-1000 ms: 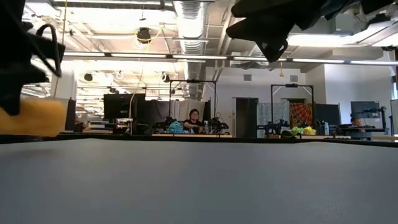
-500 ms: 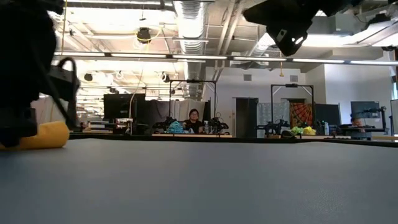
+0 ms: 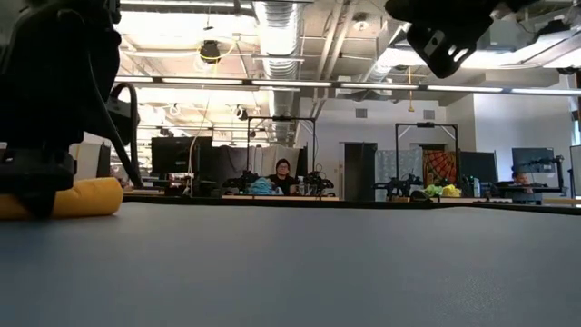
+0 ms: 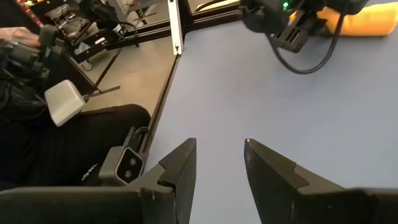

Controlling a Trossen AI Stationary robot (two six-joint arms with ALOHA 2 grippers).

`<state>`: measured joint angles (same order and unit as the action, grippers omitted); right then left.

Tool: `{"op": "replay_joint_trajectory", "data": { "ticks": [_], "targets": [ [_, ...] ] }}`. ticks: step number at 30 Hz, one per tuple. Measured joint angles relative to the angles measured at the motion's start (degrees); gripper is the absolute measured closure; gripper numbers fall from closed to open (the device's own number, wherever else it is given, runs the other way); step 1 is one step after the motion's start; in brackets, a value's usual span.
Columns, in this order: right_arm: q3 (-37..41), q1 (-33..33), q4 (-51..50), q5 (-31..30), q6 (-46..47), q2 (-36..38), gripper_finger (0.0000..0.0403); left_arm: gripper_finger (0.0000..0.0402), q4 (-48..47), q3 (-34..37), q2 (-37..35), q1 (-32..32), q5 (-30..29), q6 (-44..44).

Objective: Roll towel
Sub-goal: Roll the orange microfiber towel, then move the rolled orange microfiber towel to the bottom left of the table

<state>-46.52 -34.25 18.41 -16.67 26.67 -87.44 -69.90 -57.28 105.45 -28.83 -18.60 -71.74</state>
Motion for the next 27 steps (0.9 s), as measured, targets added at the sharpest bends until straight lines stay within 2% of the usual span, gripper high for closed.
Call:
{"op": "replay_joint_trajectory", "data": {
  "ticks": [10, 21, 27],
  "targets": [
    [0.0, 0.9, -0.4, 0.0, 0.1, 0.0, 0.0242, 0.0221, -3.2, 0.0, -3.6, -0.7, 0.6, -1.5],
    [0.0, 4.3, -1.1, 1.6, -0.1, 0.0, 0.0242, 0.0221, -2.4, 0.0, -14.0, -0.8, -2.3, -3.3],
    [0.0, 6.1, -1.7, 1.5, 0.5, 0.0, 0.0242, 0.0221, -3.9, 0.0, -20.6, -2.8, 0.6, -1.2]
  ]
}}
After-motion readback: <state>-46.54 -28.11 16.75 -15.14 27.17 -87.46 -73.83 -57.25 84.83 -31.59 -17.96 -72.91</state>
